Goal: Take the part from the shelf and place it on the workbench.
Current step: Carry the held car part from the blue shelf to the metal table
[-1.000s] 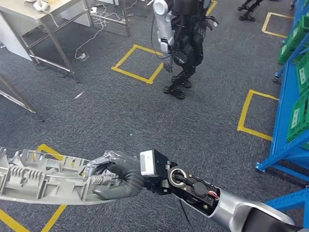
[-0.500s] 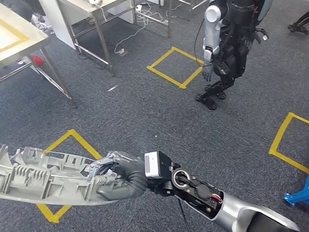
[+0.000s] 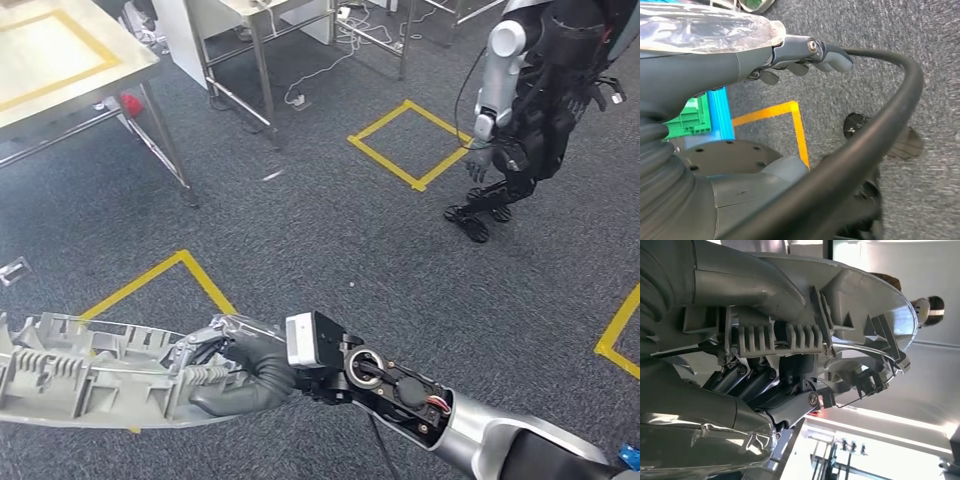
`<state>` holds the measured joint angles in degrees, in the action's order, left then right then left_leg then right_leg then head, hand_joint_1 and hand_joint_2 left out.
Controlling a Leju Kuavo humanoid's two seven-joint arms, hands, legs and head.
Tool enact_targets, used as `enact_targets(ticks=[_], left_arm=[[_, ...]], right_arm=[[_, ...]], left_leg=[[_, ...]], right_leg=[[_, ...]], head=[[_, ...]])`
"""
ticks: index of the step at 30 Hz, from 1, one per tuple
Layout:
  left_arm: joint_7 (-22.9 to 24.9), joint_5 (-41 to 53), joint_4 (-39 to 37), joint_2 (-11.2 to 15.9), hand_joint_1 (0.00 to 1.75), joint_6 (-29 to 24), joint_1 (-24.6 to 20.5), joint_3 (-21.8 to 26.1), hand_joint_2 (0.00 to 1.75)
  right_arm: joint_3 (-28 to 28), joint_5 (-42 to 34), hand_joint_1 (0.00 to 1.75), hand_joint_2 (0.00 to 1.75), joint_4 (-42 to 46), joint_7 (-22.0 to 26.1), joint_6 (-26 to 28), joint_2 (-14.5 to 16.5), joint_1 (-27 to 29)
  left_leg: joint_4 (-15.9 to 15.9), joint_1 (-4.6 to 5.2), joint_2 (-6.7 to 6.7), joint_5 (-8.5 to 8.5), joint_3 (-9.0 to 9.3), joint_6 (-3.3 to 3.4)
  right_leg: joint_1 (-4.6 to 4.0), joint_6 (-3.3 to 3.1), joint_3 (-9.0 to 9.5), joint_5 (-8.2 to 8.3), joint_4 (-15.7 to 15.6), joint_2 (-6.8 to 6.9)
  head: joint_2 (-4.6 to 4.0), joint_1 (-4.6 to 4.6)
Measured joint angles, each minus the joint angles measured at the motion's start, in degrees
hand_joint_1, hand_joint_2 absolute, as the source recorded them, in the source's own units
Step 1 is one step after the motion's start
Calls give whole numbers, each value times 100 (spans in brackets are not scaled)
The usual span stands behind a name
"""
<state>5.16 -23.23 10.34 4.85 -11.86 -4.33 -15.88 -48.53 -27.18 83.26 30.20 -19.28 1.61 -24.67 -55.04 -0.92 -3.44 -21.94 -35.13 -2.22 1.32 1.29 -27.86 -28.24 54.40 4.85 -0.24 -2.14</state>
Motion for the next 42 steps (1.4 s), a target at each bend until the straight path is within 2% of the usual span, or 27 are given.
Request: enact_targets(ticks=[2,4,6,8,9,10,12,14,16,17,18,19,20,22,24,25,26,28,30,31,33,35,37,39,40,41,42], left_arm=[[0,2,0,4,0,9,-2,-1,175],[0,3,0,6,0,14,18,-1,175],[0,4,0,8,0,18,17,-1,175],[0,6,0,8,0,23,2,-1,175],[1,7,0,7,0,26,0,-1,175],[1,7,0,5,0,28,2,-2,175],[2,7,0,0,0,32,7,-5,175],[2,8,0,-15,0,38,0,-10,175],[4,10,0,-21,0,43,-4,-25,175],[5,10,0,-15,0,44,5,-37,175],[6,10,0,-5,0,43,21,-52,175],[7,9,0,-1,0,42,36,-68,175],[7,8,0,1,0,40,38,-79,175],[5,4,0,-5,0,39,18,-92,175],[5,2,0,-9,0,39,1,-103,175],[5,2,0,-9,0,38,3,-110,175],[6,1,0,-5,0,38,9,-116,175],[7,0,0,4,0,38,13,-125,175],[7,-3,0,11,0,38,-6,-129,175],[7,-5,0,12,0,38,-12,-131,175],[11,-8,0,14,0,38,-3,-134,175],[19,-7,0,15,0,43,15,-134,175],[12,1,0,15,0,66,12,-134,175],[1,5,0,14,0,93,2,-136,175],[0,4,0,13,0,101,2,-136,175],[1,2,1,12,0,103,5,-137,175],[1,-4,1,10,0,103,9,-137,175]], right_arm=[[-1,6,175,175,3,-4,4,-1,-3],[0,12,175,175,9,-7,9,-1,-6],[4,16,175,175,13,-8,16,-4,-3],[6,17,175,175,12,-9,23,-15,17],[4,21,175,175,12,-13,30,-20,30],[3,26,175,175,12,-17,37,-24,40],[0,40,175,175,12,-33,57,-25,49],[-2,53,175,175,14,-54,72,-29,54],[-2,70,175,175,17,-68,79,-33,62],[-3,75,175,175,23,-70,80,-33,63],[-4,81,175,175,31,-72,82,-32,62],[-5,82,175,175,38,-74,84,-31,63],[-4,83,175,175,46,-77,86,-31,62],[-4,85,175,175,50,-81,90,-31,71],[-5,86,175,175,51,-81,91,-32,80],[-6,86,175,175,51,-82,90,-32,82],[-6,87,175,175,51,-82,88,-32,83],[-8,90,175,175,52,-83,80,-32,82],[-9,93,175,175,55,-83,74,-32,78],[-9,93,175,175,57,-84,74,-32,76],[-10,94,175,175,59,-87,74,-32,71],[-9,94,175,175,61,-86,76,-31,65],[-4,94,175,175,62,-83,81,-34,75],[-3,95,175,175,61,-76,84,-42,111],[-3,97,175,175,60,-72,82,-44,127],[-4,99,175,175,60,-67,80,-46,137],[-4,100,175,175,60,-63,78,-46,140]], left_leg=[[34,23,103,-46,17,108],[51,13,214,-72,59,190],[66,4,322,-90,103,263],[59,33,457,-110,119,311],[55,51,536,-121,133,323],[51,66,617,-135,155,332],[40,85,783,-168,217,331],[23,94,936,-192,234,305],[13,69,1066,-179,177,251],[17,58,1134,-162,149,217],[13,55,1134,-162,132,186],[-45,69,1033,-200,103,151],[-216,81,871,-297,19,117],[-875,72,511,-611,-330,54],[-1504,29,404,-805,-693,5],[-1558,9,383,-757,-739,-15],[-1383,-8,355,-611,-659,-28],[-593,-17,155,-232,-253,-36],[-35,14,-11,-62,36,28],[42,36,-23,-73,72,72],[43,48,107,-91,78,165],[63,30,215,-96,110,239],[71,26,328,-102,130,301],[66,45,473,-111,138,335],[63,55,554,-116,147,341],[59,61,620,-123,163,344],[53,63,681,-135,185,345]], right_leg=[[-13,68,60,-48,-18,96],[16,124,58,-180,97,-41],[28,129,-220,-497,698,-326],[4,104,-683,-787,1551,-442],[-12,91,-846,-796,1791,-456],[-23,71,-906,-683,1805,-468],[-37,6,-732,-176,1199,-576],[-30,-49,-479,178,507,-854],[-35,-63,-347,183,236,-984],[-35,-68,-305,171,175,-933],[-23,-80,-275,170,134,-861],[-5,-97,-246,183,93,-793],[14,-117,-214,194,52,-712],[19,-146,-179,196,13,-543],[17,-155,-174,178,14,-370],[20,-150,-167,165,14,-291],[26,-139,-154,150,15,-221],[27,-97,-111,111,15,-100],[-9,-36,-76,65,19,-3],[-30,-4,-57,45,15,46],[-32,61,-5,2,4,115],[-4,113,-48,-155,176,-70],[3,118,-353,-507,842,-364],[-16,100,-759,-780,1632,-457],[-24,87,-868,-763,1793,-465],[-29,69,-868,-621,1713,-470],[-33,44,-768,-383,1416,-482]], head=[[0,-31],[0,-62],[0,-104],[0,-139],[0,-151],[0,-159],[0,-180],[0,-175],[0,-174],[0,-182],[0,-195],[0,-172],[0,-134],[0,-56],[0,-34],[0,-28],[0,-24],[0,-12],[0,-16],[0,-31],[0,-71],[0,-87],[0,-126],[0,-164],[0,-173],[0,-179],[0,-189]])
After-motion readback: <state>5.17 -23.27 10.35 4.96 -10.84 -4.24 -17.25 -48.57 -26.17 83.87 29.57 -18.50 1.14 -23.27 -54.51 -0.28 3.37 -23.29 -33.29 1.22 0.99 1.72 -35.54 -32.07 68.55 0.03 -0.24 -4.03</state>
